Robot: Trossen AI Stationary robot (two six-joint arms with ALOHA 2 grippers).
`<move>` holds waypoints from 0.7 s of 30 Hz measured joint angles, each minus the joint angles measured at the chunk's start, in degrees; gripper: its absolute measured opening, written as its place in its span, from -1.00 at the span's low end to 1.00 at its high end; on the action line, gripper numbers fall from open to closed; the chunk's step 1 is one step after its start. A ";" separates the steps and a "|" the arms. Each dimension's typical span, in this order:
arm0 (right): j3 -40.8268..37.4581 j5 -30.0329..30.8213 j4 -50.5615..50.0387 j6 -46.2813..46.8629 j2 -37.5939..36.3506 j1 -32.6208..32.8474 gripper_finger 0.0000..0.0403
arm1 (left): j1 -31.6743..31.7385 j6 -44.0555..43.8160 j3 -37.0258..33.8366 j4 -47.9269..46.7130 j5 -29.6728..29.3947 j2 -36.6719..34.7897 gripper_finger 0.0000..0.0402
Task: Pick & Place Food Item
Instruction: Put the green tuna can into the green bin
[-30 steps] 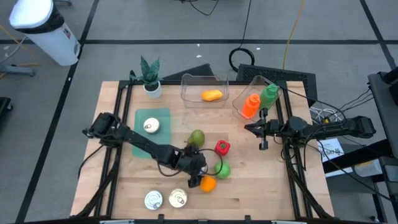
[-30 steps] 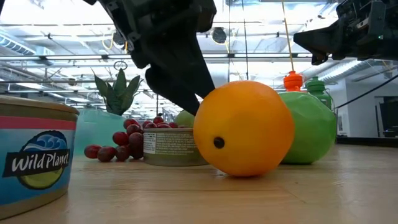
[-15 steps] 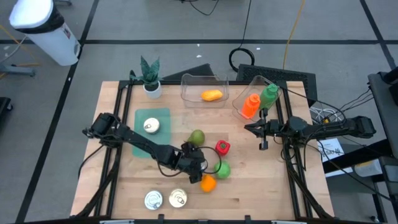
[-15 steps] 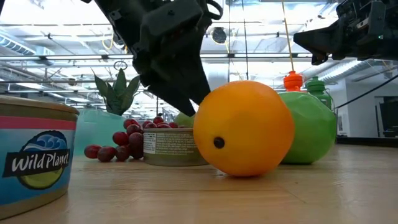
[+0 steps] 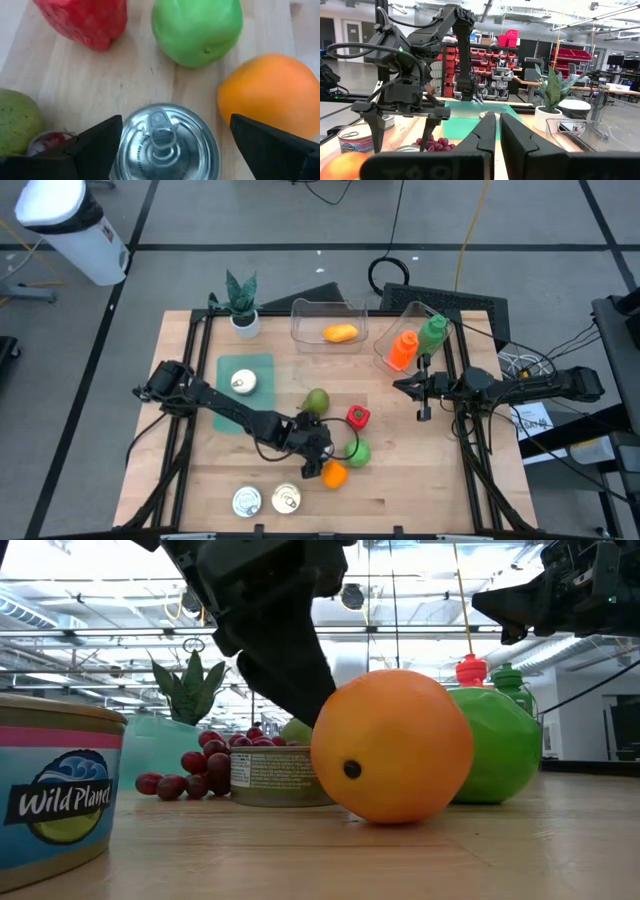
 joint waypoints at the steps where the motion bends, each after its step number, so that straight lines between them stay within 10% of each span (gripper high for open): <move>1: 0.00 0.00 0.02 0.02 -0.02 0.02 -0.94 | -0.04 0.51 0.00 -0.37 0.22 0.00 0.90; 21: 0.01 -0.01 0.01 0.00 -0.01 0.01 -0.94 | -2.68 10.60 -0.02 -4.71 -1.95 0.70 0.90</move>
